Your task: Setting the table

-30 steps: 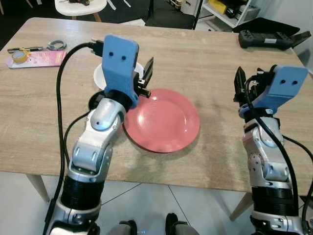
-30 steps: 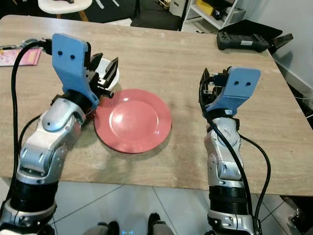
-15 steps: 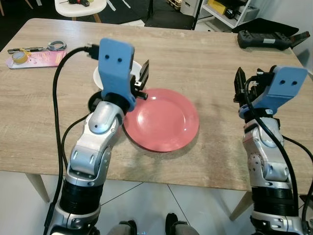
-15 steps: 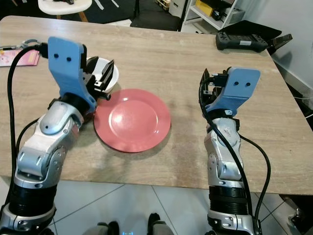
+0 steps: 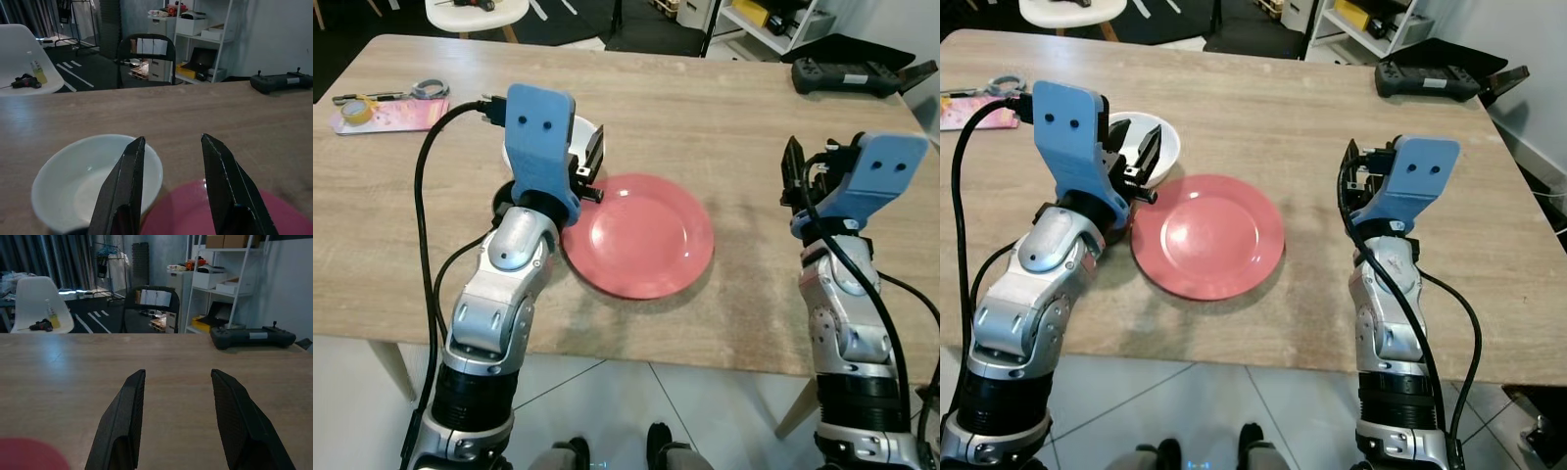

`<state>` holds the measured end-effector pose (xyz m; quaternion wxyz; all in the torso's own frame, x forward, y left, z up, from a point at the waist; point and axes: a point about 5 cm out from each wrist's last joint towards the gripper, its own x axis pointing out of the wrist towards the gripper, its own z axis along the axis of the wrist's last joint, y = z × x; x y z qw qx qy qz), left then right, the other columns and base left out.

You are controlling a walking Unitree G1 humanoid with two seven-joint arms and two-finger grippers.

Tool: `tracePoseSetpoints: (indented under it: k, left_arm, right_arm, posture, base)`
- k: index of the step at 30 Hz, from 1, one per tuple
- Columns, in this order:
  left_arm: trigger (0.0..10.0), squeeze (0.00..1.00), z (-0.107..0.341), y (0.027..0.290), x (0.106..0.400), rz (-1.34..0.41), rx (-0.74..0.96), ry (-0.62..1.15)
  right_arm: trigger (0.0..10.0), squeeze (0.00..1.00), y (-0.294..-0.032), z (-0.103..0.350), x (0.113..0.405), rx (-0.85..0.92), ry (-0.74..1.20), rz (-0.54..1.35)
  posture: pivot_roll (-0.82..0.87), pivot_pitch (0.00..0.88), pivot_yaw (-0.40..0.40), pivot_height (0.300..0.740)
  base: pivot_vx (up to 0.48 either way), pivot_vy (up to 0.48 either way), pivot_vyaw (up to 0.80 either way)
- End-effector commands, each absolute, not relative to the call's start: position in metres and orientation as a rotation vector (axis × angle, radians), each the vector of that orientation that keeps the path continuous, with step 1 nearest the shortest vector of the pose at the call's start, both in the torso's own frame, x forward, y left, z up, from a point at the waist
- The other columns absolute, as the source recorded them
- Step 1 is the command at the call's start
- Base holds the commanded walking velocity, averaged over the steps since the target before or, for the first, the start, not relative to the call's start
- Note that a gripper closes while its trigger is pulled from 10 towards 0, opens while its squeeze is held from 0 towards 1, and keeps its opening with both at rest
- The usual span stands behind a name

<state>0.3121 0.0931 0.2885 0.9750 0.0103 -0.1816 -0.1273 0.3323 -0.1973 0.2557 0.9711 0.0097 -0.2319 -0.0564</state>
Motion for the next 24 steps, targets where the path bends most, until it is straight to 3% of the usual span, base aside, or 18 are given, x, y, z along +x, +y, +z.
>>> tracePoseSetpoints:
  k: [1, 24]
  left_arm:
    - [10.0, 0.0, 0.283, 0.0924, 0.3113, -0.257, 0.02, -0.35]
    - [10.0, 0.0, 0.2834, 0.091, 0.3113, -0.264, 0.022, -0.354]
  right_arm:
    - [10.0, 0.0, -0.2039, 0.2489, 0.3305, 0.016, -0.453, -0.137]
    - [10.0, 0.0, -0.2048, 0.248, 0.3298, 0.013, -0.453, -0.143]
  posture:
    - [0.03, 0.164, 0.041, 0.74]
    - [0.02, 0.163, 0.048, 0.74]
  base:
    - [-0.382, 0.0, 0.0]
    - [-0.347, 0.0, 0.0]
